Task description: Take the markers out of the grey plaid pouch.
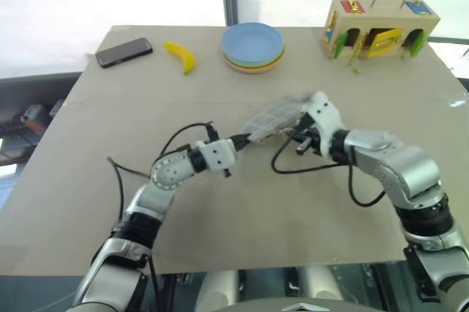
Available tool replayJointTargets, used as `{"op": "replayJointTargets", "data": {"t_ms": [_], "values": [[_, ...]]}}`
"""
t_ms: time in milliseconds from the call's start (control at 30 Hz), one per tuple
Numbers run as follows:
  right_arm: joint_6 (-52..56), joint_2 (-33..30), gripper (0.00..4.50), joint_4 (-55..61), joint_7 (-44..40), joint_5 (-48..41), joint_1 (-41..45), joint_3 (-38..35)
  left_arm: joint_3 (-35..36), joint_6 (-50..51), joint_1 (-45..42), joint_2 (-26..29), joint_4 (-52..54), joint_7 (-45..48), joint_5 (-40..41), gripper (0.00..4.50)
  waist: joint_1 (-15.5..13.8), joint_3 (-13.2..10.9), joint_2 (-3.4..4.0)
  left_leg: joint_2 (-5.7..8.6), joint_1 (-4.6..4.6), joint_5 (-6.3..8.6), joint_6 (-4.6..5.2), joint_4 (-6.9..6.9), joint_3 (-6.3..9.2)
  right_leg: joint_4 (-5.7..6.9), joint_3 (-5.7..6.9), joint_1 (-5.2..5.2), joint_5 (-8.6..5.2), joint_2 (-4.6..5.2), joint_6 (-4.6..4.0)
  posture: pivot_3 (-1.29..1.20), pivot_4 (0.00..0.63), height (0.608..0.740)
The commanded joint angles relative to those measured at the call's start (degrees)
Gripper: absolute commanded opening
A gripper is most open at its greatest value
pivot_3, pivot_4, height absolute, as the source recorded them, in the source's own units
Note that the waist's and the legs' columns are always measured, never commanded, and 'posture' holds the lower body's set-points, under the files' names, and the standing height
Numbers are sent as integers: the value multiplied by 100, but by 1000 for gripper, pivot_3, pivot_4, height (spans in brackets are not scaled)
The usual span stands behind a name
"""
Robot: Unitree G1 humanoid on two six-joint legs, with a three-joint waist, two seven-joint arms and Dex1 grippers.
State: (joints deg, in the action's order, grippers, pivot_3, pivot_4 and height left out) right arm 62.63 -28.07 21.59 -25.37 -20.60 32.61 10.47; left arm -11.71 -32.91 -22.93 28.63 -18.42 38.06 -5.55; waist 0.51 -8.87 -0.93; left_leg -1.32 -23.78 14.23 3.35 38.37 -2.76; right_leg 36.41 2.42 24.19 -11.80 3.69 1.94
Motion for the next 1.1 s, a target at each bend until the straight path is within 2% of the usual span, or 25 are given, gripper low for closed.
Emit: {"op": "replayJointTargets", "data": {"t_ms": [33, 267, 367, 433, 500, 600, 667, 733, 833, 900, 967, 1100], "values": [[13, -291, 37, -296, 277, 285, 26, -575, 137, -42, 75, 113, 166, -53, 15, 0, 0, 0, 0, 0, 0, 0, 0, 0, 0, 0, 0, 0, 0, 0, 0, 0, 150, 740], [-405, -807, 37, -1311, 522, 759, 110, -855, 184, -30, 271, 168, 393, 112, 258, 0, -3, -1, 1, 1, 0, 0, 0, 0, -6, -2, -5, 1, 0, 1, 0, 0, 150, 740], [-442, -1028, 37, -1398, 486, 808, 57, -981, 239, 31, 313, 162, 423, 107, 365, 0, -2, -2, 4, 0, -1, 0, 0, -2, -7, -2, -6, 2, 0, 1, 0, 0, 150, 740], [-538, -1176, 37, -1211, 372, 816, -47, -966, 247, 73, 330, 141, 443, 134, 470, 0, -3, -3, 4, 0, -1, 0, 0, -3, -7, -2, -7, 3, 0, 0, 0, 0, 150, 740], [-499, -1487, 37, -842, -205, 577, -199, -750, 243, 134, 334, 102, 471, 139, 551, 0, -8, -3, 5, 0, -1, 0, 0, -4, -6, -3, -6, 3, 0, 0, 0, 0, 150, 740], [-379, -1561, 1093, -285, -440, 354, -475, -792, 240, 288, 322, 14, 506, 119, 630, 0, -8, -3, 5, 0, -2, 0, 1, -5, -5, -8, -6, 2, -1, 1, 1, 0, 150, 740], [2, -1569, 1991, 449, -492, 46, -922, -1149, 226, 389, 280, -86, 493, 104, 655, 0, -9, -3, 5, -1, -1, 0, 1, -5, -6, -9, -8, 2, -1, 0, 1, 0, 150, 740], [424, -1676, 1991, 1074, -714, -381, -1283, -1574, 226, 436, 241, -157, 466, 97, 638, 0, -60, -4, 6, -2, -3, 1, 1, -6, 0, -8, -4, 1, -1, 0, 2, 0, 150, 740], [1034, -1355, 1140, 1550, -647, -871, -1352, -2173, 230, 456, 194, -235, 413, 107, 620, 0, -71, -5, 6, -1, -5, 0, 1, -3, -5, -12, -8, 2, -1, 1, 2, 0, 150, 740], [1245, -1022, 89, 1690, -471, -1053, -1217, -2253, 224, 452, 163, -274, 378, 140, 626, 0, -72, -4, 5, -2, -1, 0, 1, 1, -5, -12, -11, -1, -1, 0, 2, 0, 150, 740], [1294, -633, 89, 1610, -234, -1073, -990, -2152, 217, 434, 127, -297, 332, 176, 630, 0, -66, -3, 5, -3, 1, 0, 1, 4, -5, -11, -11, -3, -1, -1, 2, 0, 150, 740], [986, 136, 89, 1096, 239, -792, -535, -1448, 220, 429, 65, -337, 302, 255, 680, 0, -49, -4, 7, -6, 5, 0, 0, 4, -3, 2, -14, 2, -1, -7, -1, 0, 150, 740]]}}
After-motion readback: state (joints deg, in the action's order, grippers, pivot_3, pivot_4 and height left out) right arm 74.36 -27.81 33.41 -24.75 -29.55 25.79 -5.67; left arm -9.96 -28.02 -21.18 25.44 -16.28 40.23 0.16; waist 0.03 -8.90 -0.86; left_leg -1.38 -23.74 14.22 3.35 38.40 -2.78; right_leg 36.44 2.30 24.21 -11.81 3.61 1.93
